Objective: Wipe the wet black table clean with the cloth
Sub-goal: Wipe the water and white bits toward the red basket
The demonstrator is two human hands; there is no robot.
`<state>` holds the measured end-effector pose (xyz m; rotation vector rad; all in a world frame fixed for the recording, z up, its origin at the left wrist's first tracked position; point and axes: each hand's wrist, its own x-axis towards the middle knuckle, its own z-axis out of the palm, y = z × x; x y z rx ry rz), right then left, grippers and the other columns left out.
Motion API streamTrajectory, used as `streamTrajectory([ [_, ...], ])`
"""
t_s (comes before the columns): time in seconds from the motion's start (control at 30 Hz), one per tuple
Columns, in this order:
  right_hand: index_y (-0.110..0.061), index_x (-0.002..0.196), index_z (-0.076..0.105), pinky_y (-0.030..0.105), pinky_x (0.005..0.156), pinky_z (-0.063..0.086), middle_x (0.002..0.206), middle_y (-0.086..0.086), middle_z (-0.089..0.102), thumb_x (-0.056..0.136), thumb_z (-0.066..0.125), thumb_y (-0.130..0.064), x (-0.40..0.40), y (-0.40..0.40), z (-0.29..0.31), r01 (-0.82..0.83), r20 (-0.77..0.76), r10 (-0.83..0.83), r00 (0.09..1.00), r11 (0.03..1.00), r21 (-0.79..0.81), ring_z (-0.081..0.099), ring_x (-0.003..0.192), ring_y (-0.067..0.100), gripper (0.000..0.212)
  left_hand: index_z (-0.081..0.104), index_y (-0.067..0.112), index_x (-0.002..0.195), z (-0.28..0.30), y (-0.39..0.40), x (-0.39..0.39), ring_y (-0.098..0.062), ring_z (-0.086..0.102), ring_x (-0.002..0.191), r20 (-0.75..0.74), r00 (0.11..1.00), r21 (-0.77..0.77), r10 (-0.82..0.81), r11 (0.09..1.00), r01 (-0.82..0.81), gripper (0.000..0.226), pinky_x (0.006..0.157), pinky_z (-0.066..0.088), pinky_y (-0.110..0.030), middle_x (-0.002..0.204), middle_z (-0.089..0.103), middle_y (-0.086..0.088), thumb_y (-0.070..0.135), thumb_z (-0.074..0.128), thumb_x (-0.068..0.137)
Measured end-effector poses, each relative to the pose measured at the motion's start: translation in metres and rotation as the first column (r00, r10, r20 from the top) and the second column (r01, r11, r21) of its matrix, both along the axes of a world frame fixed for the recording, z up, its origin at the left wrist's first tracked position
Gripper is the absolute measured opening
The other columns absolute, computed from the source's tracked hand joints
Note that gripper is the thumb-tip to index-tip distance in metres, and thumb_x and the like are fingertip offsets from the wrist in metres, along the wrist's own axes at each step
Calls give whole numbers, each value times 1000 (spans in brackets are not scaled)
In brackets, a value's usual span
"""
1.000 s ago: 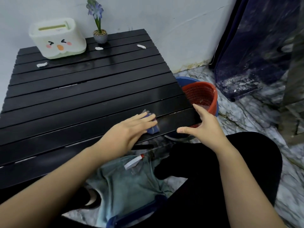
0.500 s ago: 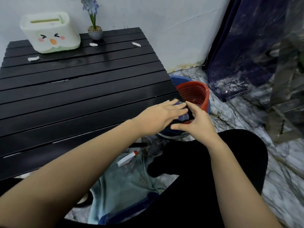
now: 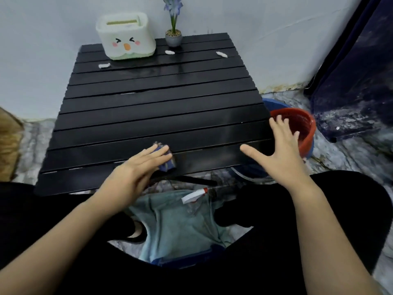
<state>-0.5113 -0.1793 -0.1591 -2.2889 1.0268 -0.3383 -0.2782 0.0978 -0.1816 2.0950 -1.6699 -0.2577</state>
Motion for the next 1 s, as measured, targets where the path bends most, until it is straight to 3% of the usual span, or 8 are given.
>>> streamTrajectory([
  [0.1,-21,156,23,37,120,-12,166,-4,8,86,40,-75,30,17,-2,-209,-14,208,978,975,-71,-5,151,6,90,51,17,140,-5,76,22,-17,33,145,16,934,-26,358,934,-357,41,119,28,-37,151,43,1,12,42,100],
  [0.2,-20,155,26,40,121,-10,166,-2,11,95,34,-63,53,29,-11,-338,-107,326,939,934,-120,-1,152,10,75,54,11,137,-17,98,24,-31,39,141,19,705,-57,709,705,-707,45,116,31,-41,148,47,-9,-3,49,94],
  [0.3,-19,155,28,45,123,-5,165,1,15,98,34,-57,62,34,-16,-365,-167,340,925,918,-152,2,152,15,68,54,5,134,-21,54,2,-41,39,138,29,474,-74,880,475,-877,39,115,28,-46,147,47,-17,0,44,97],
  [0.37,-18,154,29,44,122,-5,165,1,16,99,36,-55,62,34,-17,-362,-176,334,926,918,-165,3,153,16,66,55,4,132,-19,11,-17,-41,41,135,47,509,-103,860,511,-854,38,114,28,-44,145,49,-18,0,44,96],
  [0.57,-16,153,31,47,121,-2,164,4,18,100,41,-50,67,36,-16,-337,-209,300,931,925,-176,5,153,19,64,46,12,139,-10,-91,-50,-33,34,140,93,857,-82,507,861,-501,49,116,26,-37,150,42,-7,0,46,92],
  [0.7,-15,150,37,49,121,3,162,5,24,98,47,-49,72,37,-13,-309,-201,277,940,938,-155,10,152,21,63,45,14,143,-6,-77,-39,-29,29,145,64,935,-11,349,937,-349,46,118,25,-38,155,39,-5,3,41,99],
  [0.8,-15,147,42,49,121,5,160,5,29,97,49,-49,74,37,-10,-289,-194,260,946,946,-144,15,151,21,61,45,15,143,-10,-38,-23,-29,28,146,40,888,-10,458,889,-458,50,118,21,-37,155,38,-4,0,40,96],
  [1.0,-15,138,52,53,120,17,151,9,42,95,54,-48,89,45,-4,-227,-158,199,967,956,-185,31,142,29,54,55,14,136,0,27,31,-30,42,139,-146,601,-59,786,600,-798,38,113,34,-36,146,51,-8,9,44,100],
])
